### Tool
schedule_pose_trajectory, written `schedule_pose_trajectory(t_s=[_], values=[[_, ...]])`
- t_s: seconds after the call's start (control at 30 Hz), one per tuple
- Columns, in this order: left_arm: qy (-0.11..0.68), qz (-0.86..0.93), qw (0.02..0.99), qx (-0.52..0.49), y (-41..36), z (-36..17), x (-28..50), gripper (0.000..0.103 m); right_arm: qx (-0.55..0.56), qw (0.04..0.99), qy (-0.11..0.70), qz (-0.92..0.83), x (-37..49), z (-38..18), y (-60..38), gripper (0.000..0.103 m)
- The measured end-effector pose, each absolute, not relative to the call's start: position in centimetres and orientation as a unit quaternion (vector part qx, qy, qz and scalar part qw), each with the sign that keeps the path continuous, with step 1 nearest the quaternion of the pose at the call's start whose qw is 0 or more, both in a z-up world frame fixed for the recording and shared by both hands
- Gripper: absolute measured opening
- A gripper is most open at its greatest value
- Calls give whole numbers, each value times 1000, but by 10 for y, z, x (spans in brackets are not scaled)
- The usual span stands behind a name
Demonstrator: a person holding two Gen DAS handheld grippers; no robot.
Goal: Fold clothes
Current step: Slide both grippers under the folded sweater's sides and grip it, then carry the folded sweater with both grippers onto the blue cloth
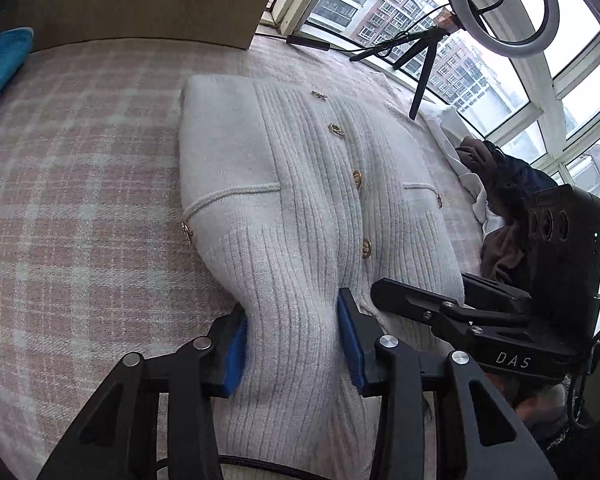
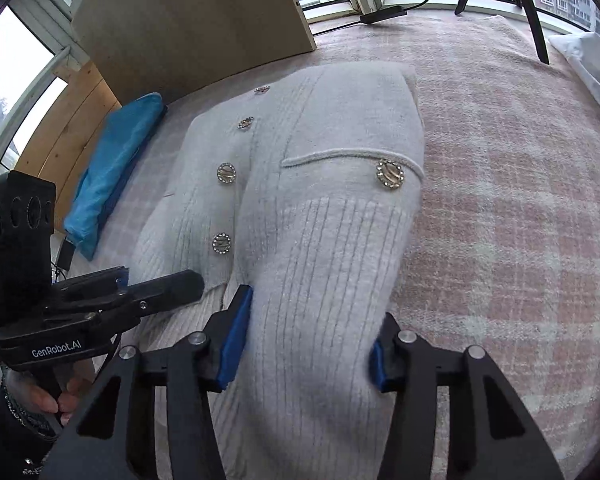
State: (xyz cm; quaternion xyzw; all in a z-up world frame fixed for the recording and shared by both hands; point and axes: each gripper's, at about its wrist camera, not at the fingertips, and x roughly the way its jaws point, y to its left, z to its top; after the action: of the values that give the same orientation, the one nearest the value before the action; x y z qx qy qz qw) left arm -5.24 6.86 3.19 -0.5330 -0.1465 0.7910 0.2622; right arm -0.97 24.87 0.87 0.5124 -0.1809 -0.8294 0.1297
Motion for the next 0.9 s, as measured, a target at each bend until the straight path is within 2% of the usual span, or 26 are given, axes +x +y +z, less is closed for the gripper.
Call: schedule_pose_trajectory(t_s=[0.2,0.47,0.6,0.9], values=[[-144,801,273,-513,75,50,-45,36,489,146,-223,-830,-6,22,244,35],[-157,821,271,-477,40,91,-39,36,469,164,-216,-840,-1,63,225,34],[-164,839,259,-449,-2,114,-38,36,462,186,-192,-846,-19,86,184,34],[-211,879,182,-388,-161,152,-56,36,426,260,-123,-858,-81,135,36,34]])
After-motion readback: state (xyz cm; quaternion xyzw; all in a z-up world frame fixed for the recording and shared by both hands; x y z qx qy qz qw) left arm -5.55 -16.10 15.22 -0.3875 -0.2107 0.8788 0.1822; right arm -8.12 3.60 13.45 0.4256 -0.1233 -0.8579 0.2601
